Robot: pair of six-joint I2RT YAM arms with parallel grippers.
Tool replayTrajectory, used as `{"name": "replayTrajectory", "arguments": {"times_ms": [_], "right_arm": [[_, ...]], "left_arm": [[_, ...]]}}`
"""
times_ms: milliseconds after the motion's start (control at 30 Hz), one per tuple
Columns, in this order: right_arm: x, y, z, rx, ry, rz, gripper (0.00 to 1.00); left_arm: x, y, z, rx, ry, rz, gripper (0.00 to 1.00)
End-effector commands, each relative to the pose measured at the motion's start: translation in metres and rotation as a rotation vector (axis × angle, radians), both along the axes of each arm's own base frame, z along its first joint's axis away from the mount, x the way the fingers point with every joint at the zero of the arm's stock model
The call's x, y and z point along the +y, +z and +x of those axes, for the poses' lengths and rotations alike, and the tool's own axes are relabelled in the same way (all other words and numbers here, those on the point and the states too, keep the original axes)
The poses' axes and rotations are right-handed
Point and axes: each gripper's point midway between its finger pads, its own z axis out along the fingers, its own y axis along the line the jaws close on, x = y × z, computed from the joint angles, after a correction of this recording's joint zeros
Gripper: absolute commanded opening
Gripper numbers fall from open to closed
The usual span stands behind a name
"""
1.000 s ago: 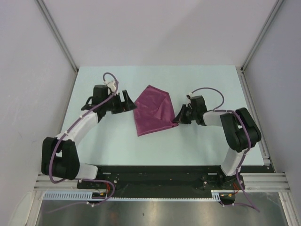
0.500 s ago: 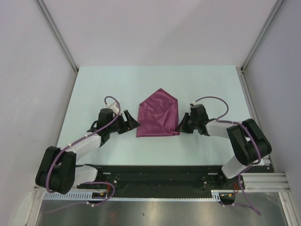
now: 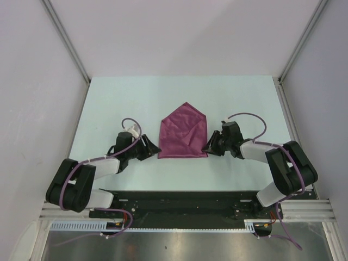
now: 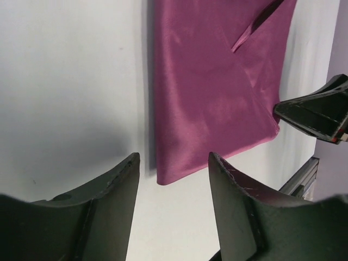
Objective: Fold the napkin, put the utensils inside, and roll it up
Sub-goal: Roll the napkin at the center of the board.
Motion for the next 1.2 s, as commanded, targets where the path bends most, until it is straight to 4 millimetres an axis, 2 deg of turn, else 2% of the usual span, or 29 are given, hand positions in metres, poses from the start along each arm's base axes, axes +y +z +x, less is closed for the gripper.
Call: {"name": "replayTrajectory", "arguments": {"times_ms": [0,333,433,567,633,667,767,833,867,900,933,1000,1033,1100,1133,1167], "right_arm": [[-0.017,-0.015,-0.014,0.052,-0.017,-0.066,0.35],[-0.017,-0.01,-0.012,0.041,-0.019,-0.06,0.38],[-0.018,-0.005,-0.01,0.024,-0.019,-0.067,0.38],[-0.023,0.01,-0.007,-0.046,0.003,-0.108,0.39],[-0.021,0.024,-0.005,-0.103,0.033,-0.126,0.41],[-0.02,0.034,-0.001,-0.158,0.072,-0.148,0.46],[-0.001,0.071,0.0,-0.361,0.204,-0.235,0.6],[0.015,0.085,-0.007,-0.465,0.28,-0.32,0.64],[0.023,0.096,-0.004,-0.527,0.323,-0.361,0.66],[0.025,0.099,-0.003,-0.552,0.327,-0.401,0.66],[0.042,0.096,-0.012,-0.57,0.389,-0.413,0.66],[0.06,0.106,-0.01,-0.642,0.433,-0.449,0.7],[0.078,0.097,-0.02,-0.651,0.498,-0.473,0.7],[0.098,0.105,-0.016,-0.735,0.514,-0.536,0.71],[0.117,0.094,-0.029,-0.75,0.572,-0.561,0.72],[0.121,0.096,-0.025,-0.78,0.547,-0.606,0.72]], "left_arm": [[-0.005,-0.002,0.001,-0.007,-0.001,-0.031,0.56],[-0.019,-0.021,-0.012,0.061,-0.044,-0.047,0.45],[-0.02,-0.025,-0.016,0.077,-0.046,-0.048,0.38],[-0.02,-0.025,-0.018,0.084,-0.045,-0.054,0.24],[-0.022,-0.023,-0.017,0.086,-0.052,-0.063,0.17],[-0.024,-0.017,-0.013,0.072,-0.059,-0.07,0.1],[-0.029,-0.006,-0.008,0.056,-0.076,-0.084,0.01],[-0.032,0.001,-0.005,0.05,-0.086,-0.091,0.0],[-0.032,0.004,-0.004,0.044,-0.089,-0.092,0.0],[-0.032,0.008,-0.004,0.039,-0.092,-0.092,0.0],[-0.034,0.013,-0.002,0.03,-0.096,-0.098,0.0],[-0.034,0.017,-0.001,0.027,-0.101,-0.098,0.0],[-0.036,0.021,0.0,0.024,-0.107,-0.103,0.0],[-0.036,0.023,-0.001,0.029,-0.112,-0.107,0.0],[-0.038,0.026,-0.001,0.031,-0.119,-0.118,0.0],[-0.038,0.028,-0.001,0.031,-0.12,-0.123,0.0]]}}
